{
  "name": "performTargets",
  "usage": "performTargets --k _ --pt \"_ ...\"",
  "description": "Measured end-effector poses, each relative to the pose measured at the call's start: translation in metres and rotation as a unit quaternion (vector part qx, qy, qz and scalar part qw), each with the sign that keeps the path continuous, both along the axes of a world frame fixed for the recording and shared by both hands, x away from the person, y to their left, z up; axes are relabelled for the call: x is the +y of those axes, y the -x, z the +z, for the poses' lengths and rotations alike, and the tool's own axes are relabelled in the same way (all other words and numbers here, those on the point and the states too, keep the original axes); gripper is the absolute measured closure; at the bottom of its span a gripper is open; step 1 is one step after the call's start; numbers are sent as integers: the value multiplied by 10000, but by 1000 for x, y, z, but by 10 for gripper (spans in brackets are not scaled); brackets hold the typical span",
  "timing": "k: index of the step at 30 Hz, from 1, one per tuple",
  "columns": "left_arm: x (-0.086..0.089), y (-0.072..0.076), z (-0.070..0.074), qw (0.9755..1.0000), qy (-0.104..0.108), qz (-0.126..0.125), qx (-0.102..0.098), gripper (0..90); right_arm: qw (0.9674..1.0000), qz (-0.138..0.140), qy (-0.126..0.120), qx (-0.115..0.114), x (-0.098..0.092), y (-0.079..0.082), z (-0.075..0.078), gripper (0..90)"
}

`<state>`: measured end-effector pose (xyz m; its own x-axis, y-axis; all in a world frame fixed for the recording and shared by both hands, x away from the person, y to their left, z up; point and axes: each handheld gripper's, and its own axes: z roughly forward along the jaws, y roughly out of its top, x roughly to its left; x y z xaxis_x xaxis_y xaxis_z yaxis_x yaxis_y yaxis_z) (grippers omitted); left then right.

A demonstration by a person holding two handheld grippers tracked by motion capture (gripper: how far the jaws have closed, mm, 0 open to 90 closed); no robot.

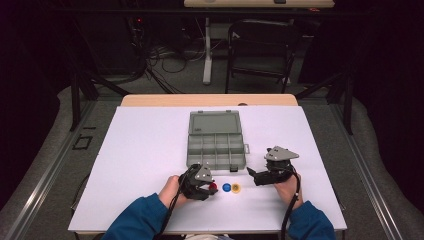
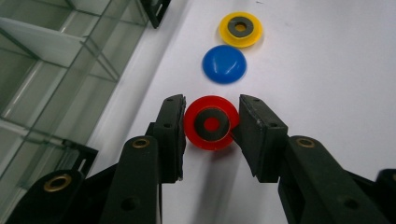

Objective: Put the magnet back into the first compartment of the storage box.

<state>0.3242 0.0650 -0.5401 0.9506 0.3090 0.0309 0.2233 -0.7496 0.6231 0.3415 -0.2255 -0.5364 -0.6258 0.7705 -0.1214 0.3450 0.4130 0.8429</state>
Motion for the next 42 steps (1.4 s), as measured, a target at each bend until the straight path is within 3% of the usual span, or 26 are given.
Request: performTargets --k 42 --pt "35 -12 21 9982 65 517 -301 622 10000 -14 -27 -22 0 0 0 0"
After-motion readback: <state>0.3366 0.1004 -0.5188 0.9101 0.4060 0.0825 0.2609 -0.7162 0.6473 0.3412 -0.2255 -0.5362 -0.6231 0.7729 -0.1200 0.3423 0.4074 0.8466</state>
